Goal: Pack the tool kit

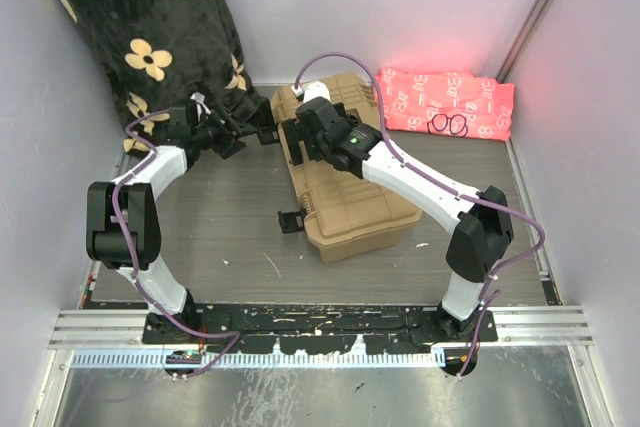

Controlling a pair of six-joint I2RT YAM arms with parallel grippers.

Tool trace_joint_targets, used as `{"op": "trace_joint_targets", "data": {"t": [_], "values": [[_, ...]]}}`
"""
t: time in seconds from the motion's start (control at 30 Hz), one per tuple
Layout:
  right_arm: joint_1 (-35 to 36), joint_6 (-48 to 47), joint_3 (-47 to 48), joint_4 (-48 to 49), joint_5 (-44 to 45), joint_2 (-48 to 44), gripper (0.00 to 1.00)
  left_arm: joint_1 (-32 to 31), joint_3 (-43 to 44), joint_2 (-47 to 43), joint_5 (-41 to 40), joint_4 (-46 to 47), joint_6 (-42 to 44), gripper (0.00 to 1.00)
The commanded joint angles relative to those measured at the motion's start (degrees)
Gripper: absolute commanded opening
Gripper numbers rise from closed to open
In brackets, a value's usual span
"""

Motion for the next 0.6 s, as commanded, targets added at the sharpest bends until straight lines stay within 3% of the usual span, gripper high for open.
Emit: {"op": "trace_joint_targets", "data": {"t": [0.0, 0.23, 0.57], "values": [[2.7, 1.1, -6.0, -32.1, -13.9, 9.1, 0.81, -0.3, -3.5, -0.2, 8.4, 21.2, -9.5, 0.61], [2.6, 0.6, -5.5, -32.5, -14.1, 9.5, 0.84, -0.3, -1.8, 2.2, 16.7, 28.9, -13.9, 0.61], [2.6, 0.8, -3.8, -32.9, -15.0, 10.5, 0.84, -0.4, -1.5, 5.1, 23.8, 28.0, -11.0, 0.61]]}}
